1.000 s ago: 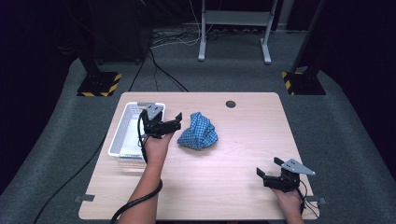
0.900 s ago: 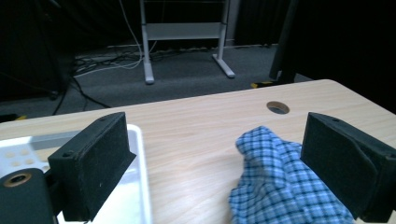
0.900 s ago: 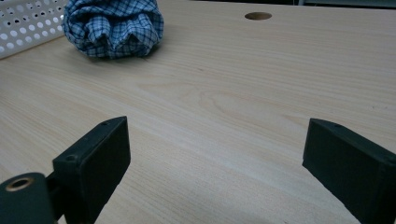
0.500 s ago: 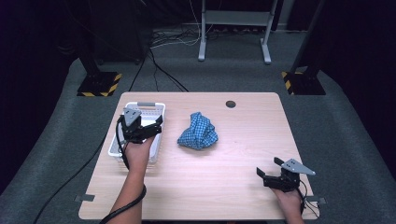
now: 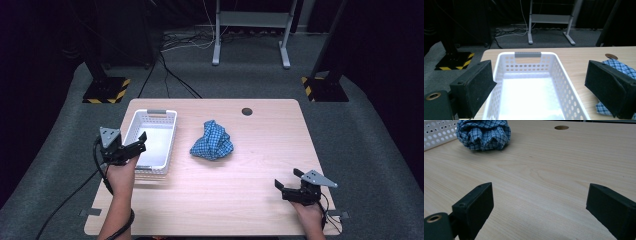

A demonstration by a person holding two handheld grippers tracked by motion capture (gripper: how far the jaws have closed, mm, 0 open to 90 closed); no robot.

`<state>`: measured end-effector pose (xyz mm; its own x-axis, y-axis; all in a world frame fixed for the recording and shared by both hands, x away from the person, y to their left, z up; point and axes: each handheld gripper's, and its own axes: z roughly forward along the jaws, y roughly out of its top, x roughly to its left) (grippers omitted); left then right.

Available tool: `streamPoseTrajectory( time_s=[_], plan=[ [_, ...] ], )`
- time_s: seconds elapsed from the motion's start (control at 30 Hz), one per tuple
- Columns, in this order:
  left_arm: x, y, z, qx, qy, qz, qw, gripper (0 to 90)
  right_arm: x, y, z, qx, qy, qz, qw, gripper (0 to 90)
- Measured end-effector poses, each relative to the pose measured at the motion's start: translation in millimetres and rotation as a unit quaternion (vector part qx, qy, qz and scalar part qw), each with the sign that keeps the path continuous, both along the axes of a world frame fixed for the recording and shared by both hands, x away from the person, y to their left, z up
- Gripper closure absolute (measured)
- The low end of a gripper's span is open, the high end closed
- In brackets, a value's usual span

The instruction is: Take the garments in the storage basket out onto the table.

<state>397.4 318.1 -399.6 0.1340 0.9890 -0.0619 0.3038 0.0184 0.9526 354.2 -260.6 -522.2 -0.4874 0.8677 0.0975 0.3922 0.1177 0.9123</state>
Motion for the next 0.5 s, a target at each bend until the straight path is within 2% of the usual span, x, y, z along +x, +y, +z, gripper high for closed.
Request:
streamPoseTrajectory(
  time_s=[0.2,0.5],
  plan=[
    [-10.9,15.9,0.4,0.006,0.0,0.013,0.9999,7.6,0.0,0.7,0.0,-0.002,0.001,0.0,1.0,6.3],
    [-21.6,32.1,-4.7,0.001,0.003,0.024,0.9997,7.6,0.0,0.9,0.1,-0.004,0.001,-0.001,1.0,6.4]
  ],
)
